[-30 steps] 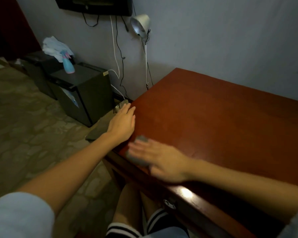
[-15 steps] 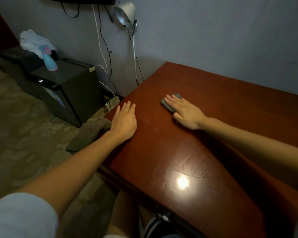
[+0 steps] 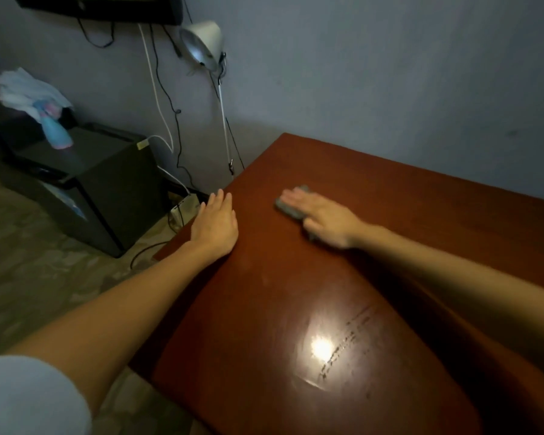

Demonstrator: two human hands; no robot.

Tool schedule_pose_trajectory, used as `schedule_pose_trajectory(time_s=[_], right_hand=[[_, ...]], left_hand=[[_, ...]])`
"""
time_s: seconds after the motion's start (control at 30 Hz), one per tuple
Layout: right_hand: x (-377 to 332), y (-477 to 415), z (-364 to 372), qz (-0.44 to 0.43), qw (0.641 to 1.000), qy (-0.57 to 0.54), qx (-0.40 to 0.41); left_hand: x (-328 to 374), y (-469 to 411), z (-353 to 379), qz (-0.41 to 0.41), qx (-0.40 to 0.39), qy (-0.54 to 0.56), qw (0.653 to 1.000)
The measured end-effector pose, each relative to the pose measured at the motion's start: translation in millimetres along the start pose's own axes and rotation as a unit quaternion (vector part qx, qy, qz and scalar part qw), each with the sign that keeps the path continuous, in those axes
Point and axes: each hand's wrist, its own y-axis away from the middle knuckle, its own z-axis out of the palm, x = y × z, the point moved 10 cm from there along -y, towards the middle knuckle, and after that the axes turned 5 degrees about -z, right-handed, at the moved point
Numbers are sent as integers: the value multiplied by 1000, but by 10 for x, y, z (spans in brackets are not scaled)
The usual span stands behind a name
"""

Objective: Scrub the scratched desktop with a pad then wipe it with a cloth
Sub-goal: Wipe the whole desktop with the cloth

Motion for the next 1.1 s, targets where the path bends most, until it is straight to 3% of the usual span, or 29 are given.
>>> schedule_pose_trajectory(time_s=[0.1,0.2,0.3,0.43,0.6,0.67,0.77,0.87,0.97,1.1], right_hand=[[695,-213,-144,117,993,12,-1],[545,-298,-108,113,993,31,-4],[-260,-174,60,-13,1000,17,-12],[-1477,359,242,-198,980,-13,-20],[-1918,778,355,-302,950,-45,-62],[-1546,543,305,-250,967,-23,-42],[-427,38,64,-44,999,1,-1],[262,-228,-65,88,996,19,-6],[19,-290,3,73,997,35,-2],[-912,112,160,-125,992,10,-1]], left_hand=[[-12,12,12,0,31,23,999],[-36,3,2,-2,52,32,998],[-45,-4,-12,-10,60,34,998],[-49,7,-26,-7,58,53,997],[-55,37,-47,-9,62,68,996],[-44,46,-56,-11,65,67,996],[-45,58,-65,-18,64,72,995],[-49,49,-62,-18,67,78,994],[-62,22,-48,-16,71,81,994],[-49,38,-81,-16,78,88,993]])
